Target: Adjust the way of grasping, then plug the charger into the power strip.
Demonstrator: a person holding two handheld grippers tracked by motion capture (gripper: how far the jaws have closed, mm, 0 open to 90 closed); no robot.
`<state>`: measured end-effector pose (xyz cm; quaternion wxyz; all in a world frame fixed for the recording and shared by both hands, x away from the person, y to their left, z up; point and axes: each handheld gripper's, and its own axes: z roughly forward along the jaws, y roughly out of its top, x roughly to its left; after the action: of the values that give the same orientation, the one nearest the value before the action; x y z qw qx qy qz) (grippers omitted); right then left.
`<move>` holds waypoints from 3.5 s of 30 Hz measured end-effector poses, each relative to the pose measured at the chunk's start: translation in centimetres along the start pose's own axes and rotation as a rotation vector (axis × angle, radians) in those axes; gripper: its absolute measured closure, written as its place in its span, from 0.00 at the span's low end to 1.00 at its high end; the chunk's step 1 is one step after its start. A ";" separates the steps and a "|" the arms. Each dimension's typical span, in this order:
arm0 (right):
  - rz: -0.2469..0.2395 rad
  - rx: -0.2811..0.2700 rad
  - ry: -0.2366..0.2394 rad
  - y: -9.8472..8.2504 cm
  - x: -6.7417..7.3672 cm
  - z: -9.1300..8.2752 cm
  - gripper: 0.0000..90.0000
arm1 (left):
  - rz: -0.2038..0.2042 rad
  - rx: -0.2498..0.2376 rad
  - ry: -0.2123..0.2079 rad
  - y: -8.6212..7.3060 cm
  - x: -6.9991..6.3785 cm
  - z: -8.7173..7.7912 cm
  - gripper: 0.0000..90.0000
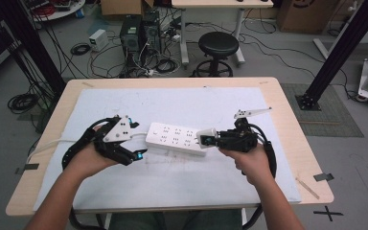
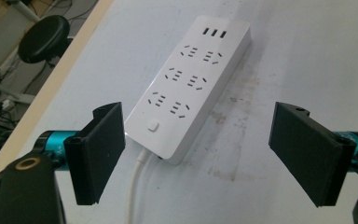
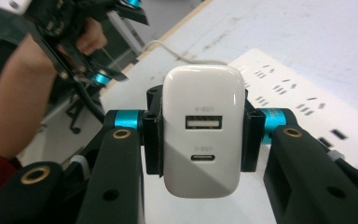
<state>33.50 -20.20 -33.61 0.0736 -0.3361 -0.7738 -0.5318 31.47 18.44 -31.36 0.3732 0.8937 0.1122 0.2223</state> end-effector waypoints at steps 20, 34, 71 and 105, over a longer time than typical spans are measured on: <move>-0.068 0.074 -0.122 1.9 -1.2 -2.0 0.70 | -0.135 0.144 -0.024 -3.0 5.3 -1.7 0.20; -0.145 0.268 -0.157 6.8 -2.5 0.5 0.70 | -0.135 0.186 -0.023 -4.1 6.0 -1.7 0.20; -0.432 0.822 -0.183 9.2 -6.2 13.4 0.70 | -0.123 0.217 -0.013 -5.2 5.4 -1.4 0.21; -0.534 0.905 -0.243 7.8 -5.9 15.4 0.71 | -0.125 0.235 -0.025 -5.4 5.4 -0.7 0.21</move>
<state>46.45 -7.73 -36.88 -0.0169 -0.1215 -0.9871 -0.1028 35.71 24.56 -33.10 0.2806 0.9252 0.1882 0.1730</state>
